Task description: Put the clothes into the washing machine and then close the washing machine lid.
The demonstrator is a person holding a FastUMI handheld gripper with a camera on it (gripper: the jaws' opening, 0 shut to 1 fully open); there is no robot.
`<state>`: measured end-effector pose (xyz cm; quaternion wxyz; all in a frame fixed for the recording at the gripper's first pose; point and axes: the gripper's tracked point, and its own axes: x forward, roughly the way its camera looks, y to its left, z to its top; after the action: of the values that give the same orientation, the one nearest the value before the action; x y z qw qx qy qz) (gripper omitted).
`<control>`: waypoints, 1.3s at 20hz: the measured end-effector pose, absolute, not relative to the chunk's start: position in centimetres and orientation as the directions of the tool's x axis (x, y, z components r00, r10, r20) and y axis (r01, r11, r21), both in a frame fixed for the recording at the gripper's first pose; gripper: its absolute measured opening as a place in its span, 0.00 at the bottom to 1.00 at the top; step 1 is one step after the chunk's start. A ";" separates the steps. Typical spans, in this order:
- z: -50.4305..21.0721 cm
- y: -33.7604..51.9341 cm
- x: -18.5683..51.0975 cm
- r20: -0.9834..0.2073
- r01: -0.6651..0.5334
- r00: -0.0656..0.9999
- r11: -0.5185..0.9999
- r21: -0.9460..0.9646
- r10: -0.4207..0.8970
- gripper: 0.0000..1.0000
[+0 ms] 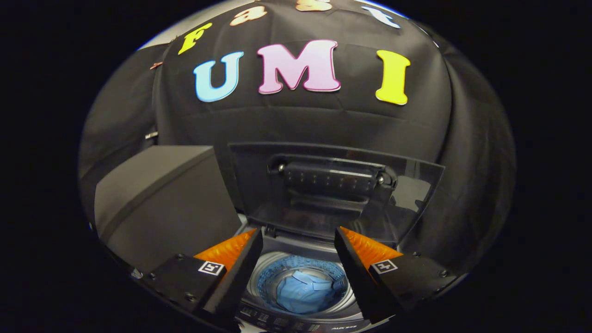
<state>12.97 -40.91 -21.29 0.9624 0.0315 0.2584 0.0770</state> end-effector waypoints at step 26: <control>-13.8 -43.9 24.9 -0.376 -0.045 0.925 0.998 0.047 0.059 0.99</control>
<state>24.93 -43.95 -13.84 0.9808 0.0189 0.1924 0.0265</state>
